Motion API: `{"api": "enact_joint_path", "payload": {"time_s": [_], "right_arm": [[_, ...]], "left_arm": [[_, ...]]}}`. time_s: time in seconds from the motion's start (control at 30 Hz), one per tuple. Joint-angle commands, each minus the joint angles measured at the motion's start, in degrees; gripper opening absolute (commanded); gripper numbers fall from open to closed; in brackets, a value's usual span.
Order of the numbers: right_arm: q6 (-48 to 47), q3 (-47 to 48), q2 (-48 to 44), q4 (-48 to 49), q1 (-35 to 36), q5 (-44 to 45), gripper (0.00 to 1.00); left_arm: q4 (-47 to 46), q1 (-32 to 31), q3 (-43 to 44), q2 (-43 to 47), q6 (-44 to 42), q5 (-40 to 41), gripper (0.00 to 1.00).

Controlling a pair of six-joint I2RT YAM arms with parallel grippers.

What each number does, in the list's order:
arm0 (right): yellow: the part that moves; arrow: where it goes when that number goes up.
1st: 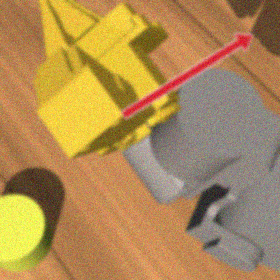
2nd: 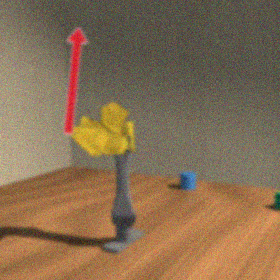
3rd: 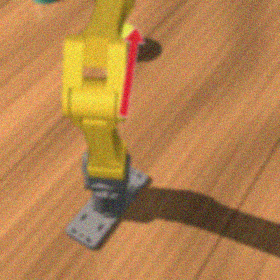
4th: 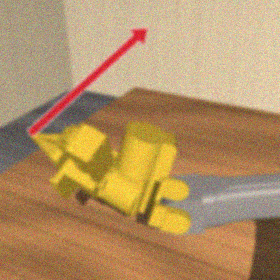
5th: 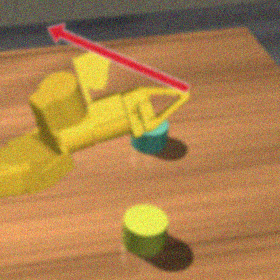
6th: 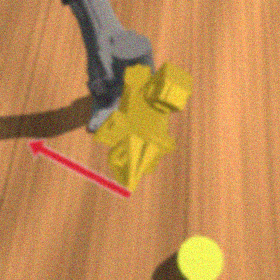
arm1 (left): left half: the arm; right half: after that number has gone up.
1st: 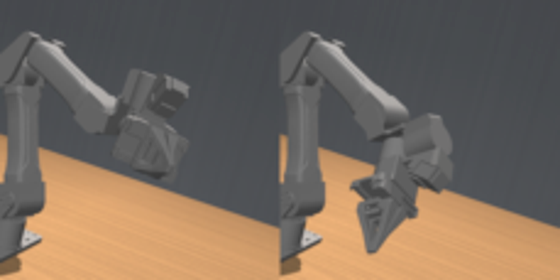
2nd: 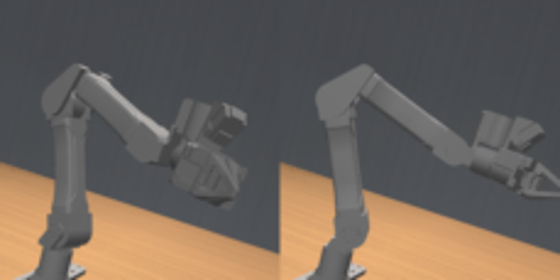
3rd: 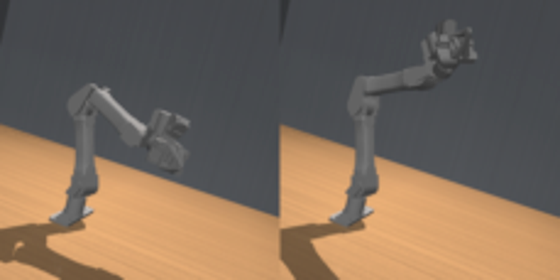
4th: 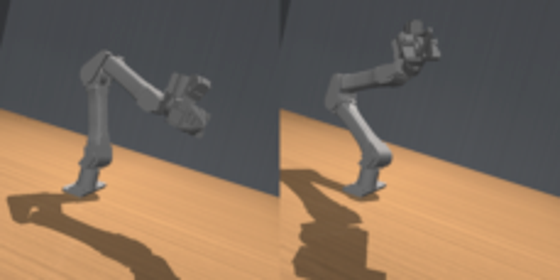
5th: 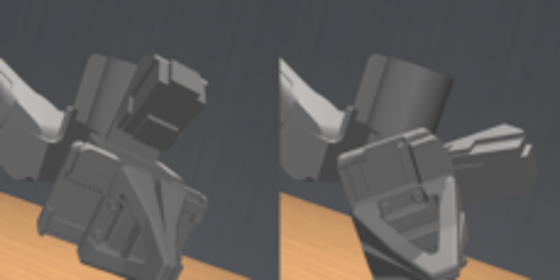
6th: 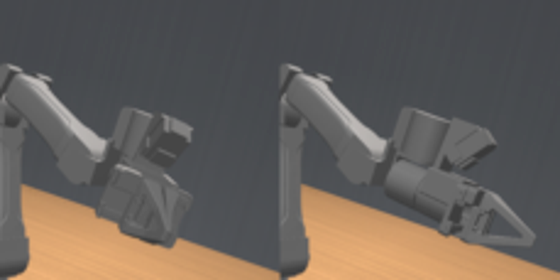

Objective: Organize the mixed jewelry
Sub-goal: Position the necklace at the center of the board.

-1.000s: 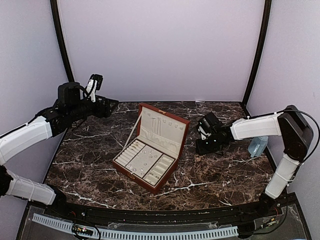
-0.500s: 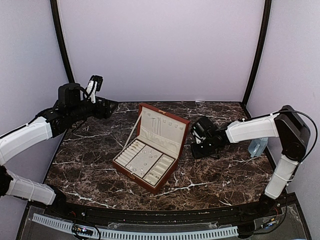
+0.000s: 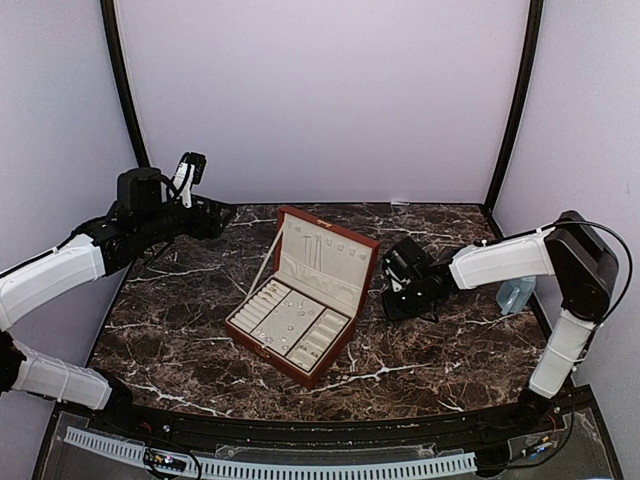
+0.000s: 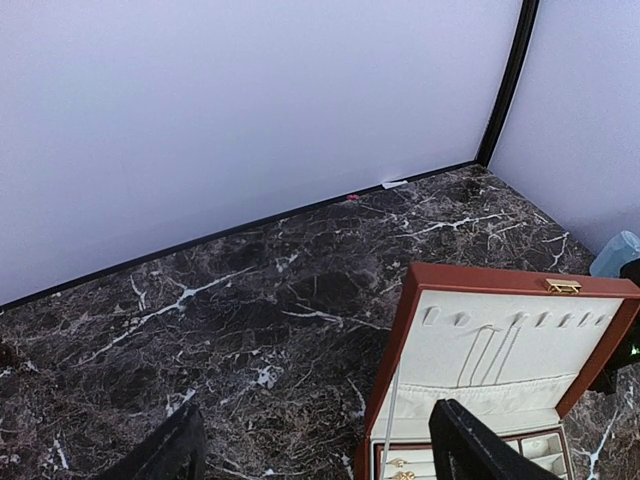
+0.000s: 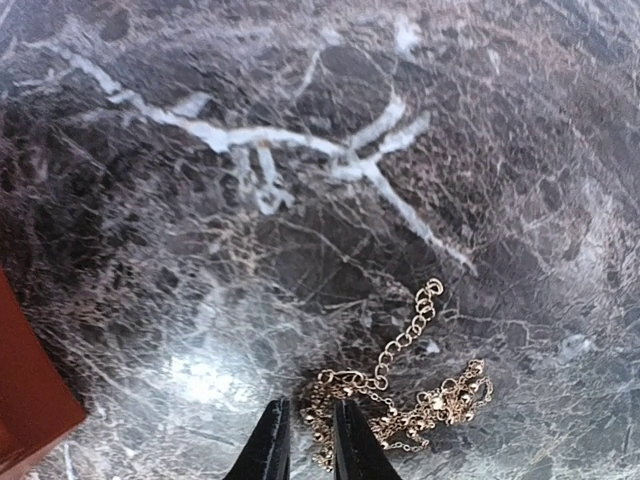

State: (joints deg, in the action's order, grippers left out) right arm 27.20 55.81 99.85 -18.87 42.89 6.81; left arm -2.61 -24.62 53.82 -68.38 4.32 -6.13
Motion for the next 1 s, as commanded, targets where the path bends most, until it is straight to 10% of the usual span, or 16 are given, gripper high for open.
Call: {"api": "enact_joint_path", "payload": {"time_s": [0.0,0.77,0.97], "right_arm": [[1.0,-0.6,1.4,2.0,0.6,0.9,0.17],[6.9,-16.2,-12.4,6.2,13.7,-24.4,0.08],[9.7,-14.5,-22.9,0.4,13.4,-13.9,0.17]], "left_arm": [[0.4,0.3,-0.9,1.7,0.3,0.6,0.80],[-0.1,0.3,-1.4,1.2,-0.1,1.3,0.80],[-0.2,0.3,-1.5,1.0,-0.1,1.3,0.80]]}}
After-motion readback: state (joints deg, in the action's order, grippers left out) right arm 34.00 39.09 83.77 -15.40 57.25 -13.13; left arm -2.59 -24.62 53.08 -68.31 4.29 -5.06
